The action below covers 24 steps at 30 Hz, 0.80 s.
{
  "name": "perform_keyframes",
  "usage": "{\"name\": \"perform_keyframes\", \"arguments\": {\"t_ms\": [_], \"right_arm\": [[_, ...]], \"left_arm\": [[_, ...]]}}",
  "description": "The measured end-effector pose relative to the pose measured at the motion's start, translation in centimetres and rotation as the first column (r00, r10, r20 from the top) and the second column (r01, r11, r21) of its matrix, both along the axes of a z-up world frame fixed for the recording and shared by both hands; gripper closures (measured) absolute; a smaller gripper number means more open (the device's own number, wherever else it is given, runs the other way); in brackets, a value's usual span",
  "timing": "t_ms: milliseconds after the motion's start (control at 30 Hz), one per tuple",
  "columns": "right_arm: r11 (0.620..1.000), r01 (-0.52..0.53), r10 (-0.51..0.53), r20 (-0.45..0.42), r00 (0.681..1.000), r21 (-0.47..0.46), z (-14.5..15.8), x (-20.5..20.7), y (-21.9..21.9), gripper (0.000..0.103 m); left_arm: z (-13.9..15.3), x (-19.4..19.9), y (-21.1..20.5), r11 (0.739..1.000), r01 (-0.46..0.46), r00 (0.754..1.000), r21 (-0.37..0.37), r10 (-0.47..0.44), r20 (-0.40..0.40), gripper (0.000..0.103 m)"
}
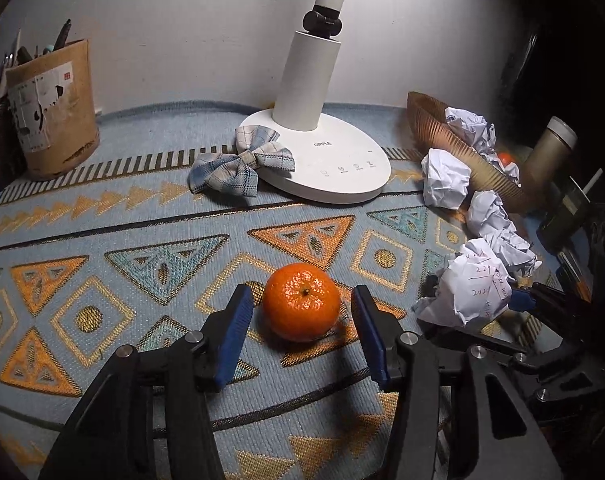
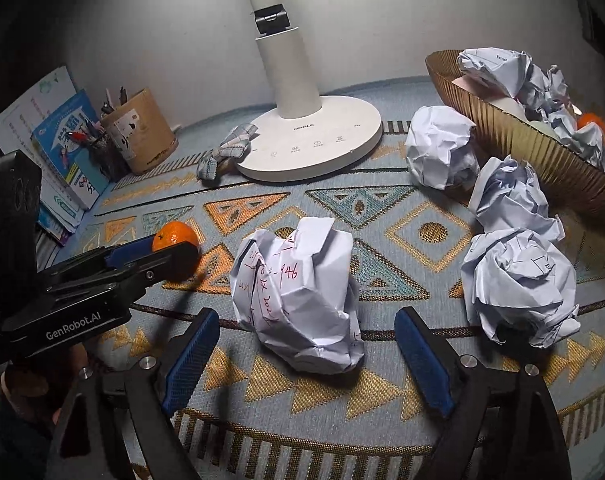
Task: Organize objects
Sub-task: 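Grasp the orange with the left tool while the right grasps a paper ball, then carry the orange and paper ball over the bowl and open both tools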
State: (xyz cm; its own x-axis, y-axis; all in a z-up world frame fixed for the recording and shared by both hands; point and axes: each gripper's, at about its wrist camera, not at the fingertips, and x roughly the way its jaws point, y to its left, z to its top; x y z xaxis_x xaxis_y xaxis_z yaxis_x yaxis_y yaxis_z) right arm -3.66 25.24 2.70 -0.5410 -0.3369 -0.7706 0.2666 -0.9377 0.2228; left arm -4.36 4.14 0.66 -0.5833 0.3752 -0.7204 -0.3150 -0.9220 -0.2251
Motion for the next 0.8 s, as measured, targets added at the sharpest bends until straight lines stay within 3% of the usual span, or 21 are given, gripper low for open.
{"name": "perform_keyframes", "arguments": {"t_ms": [100, 167, 233, 300, 433, 600, 800], "right_arm": [[1.000, 0.015, -0.015, -0.007, 1.000, -0.015, 0.1, 0.1, 0.2, 0.016], [0.999, 0.028, -0.029, -0.018, 0.999, -0.025, 0.3, 0.1, 0.3, 0.028], [0.999, 0.023, -0.024, -0.014, 1.000, -0.034, 0.2, 0.1, 0.3, 0.047], [1.000, 0.014, -0.015, -0.036, 0.999, -0.022, 0.5, 0.4, 0.0, 0.050], [1.000, -0.021, 0.022, -0.125, 0.992, 0.007, 1.9, 2.0, -0.8, 0.053], [0.999, -0.010, 0.001, -0.185, 0.983, -0.044, 5.5, 3.2, 1.2, 0.053], [0.987, 0.137, -0.158, -0.322, 0.934, -0.087, 13.7, 2.5, 8.6, 0.052]], "left_arm": [[0.1, 0.0, 0.1, 1.000, 0.027, 1.000, 0.010, -0.027, -0.008, 0.061], [0.1, 0.0, 0.1, 0.999, 0.029, 1.000, 0.019, -0.029, -0.002, 0.064], [0.1, 0.0, 0.0, 0.999, 0.029, 1.000, 0.023, -0.029, -0.002, 0.067], [0.2, 0.0, 0.2, 0.999, 0.031, 1.000, 0.016, -0.030, -0.007, 0.067], [0.4, 0.2, 0.5, 0.999, 0.039, 0.999, -0.009, -0.039, -0.027, 0.067], [2.3, -0.1, 3.7, 0.989, 0.091, 0.994, -0.116, -0.098, -0.054, 0.068], [9.4, -2.8, 8.8, 0.977, 0.211, 0.968, 0.016, -0.206, -0.143, 0.068]]}}
